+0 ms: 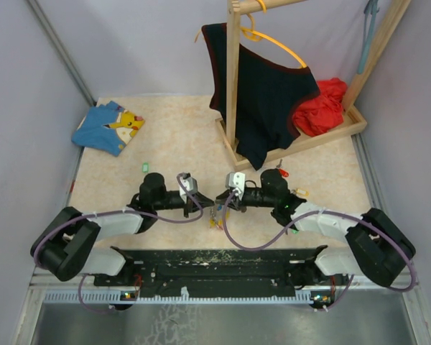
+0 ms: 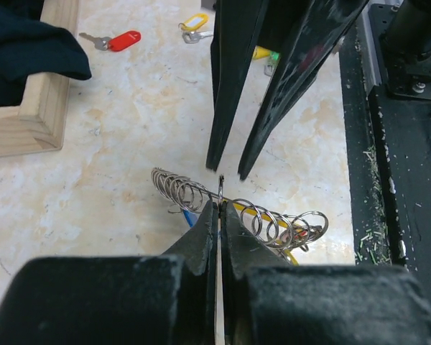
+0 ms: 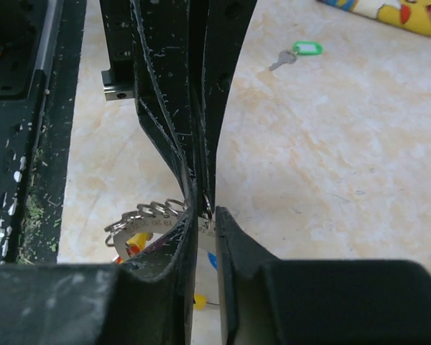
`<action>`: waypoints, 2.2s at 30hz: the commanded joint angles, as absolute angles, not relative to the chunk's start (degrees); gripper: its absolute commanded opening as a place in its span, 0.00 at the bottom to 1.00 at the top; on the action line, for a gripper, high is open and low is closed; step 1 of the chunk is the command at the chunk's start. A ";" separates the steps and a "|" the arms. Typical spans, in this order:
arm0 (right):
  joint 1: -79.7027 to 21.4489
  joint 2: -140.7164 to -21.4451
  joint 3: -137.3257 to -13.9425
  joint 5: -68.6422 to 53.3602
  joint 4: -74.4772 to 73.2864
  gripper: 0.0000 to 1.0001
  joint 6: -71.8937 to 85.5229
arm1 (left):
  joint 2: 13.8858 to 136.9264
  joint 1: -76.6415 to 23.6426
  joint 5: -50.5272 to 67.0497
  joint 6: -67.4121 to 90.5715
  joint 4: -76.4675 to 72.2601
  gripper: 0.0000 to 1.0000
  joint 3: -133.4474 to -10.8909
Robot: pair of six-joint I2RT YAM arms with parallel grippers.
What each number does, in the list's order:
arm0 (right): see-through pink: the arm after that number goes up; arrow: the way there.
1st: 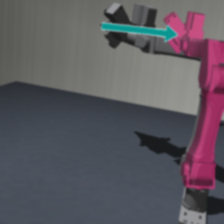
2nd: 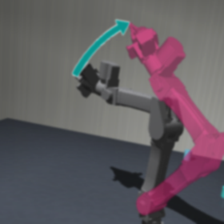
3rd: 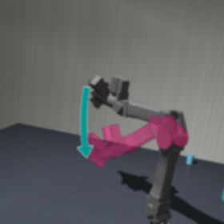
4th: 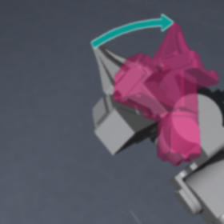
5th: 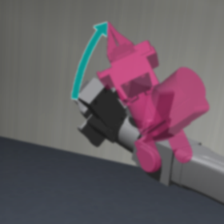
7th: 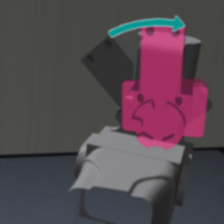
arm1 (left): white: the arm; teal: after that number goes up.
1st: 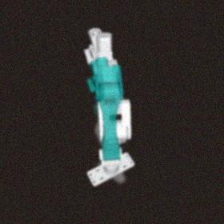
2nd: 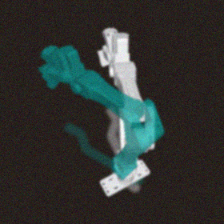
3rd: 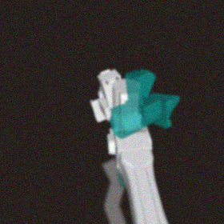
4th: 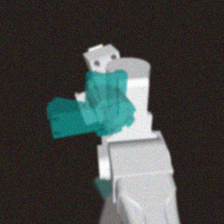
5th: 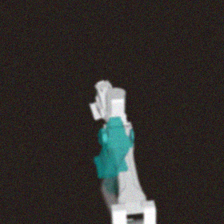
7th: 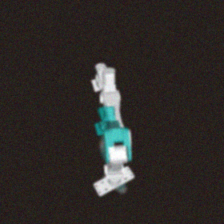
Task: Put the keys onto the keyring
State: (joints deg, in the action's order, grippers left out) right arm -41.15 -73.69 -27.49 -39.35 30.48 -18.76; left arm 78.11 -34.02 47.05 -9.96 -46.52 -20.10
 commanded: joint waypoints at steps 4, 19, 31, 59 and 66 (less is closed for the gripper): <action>-40.77 -64.80 -26.13 -29.33 33.38 0.29 -9.52 | 75.27 -33.66 43.35 -11.28 -37.06 0.01 -23.55; -40.78 -53.15 -29.31 18.40 6.94 0.95 16.57 | 77.05 -34.97 34.58 -14.39 -26.48 0.01 -28.08; -30.24 -65.53 -37.42 22.83 -1.80 0.97 26.79 | 76.30 -35.12 31.16 -12.73 -27.11 0.01 -27.64; -22.19 -97.50 -53.13 32.93 -0.87 0.35 35.18 | 74.27 -35.07 26.28 -10.88 -29.04 0.01 -26.35; -21.80 -99.95 -53.19 33.18 0.42 0.29 35.89 | 73.59 -35.07 26.96 -10.82 -29.00 0.01 -26.19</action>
State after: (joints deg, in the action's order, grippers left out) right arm -22.24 -99.37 -50.92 31.62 -0.93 34.61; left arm 74.54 -34.79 26.41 -10.94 -27.18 -26.44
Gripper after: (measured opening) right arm 0.305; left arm 0.016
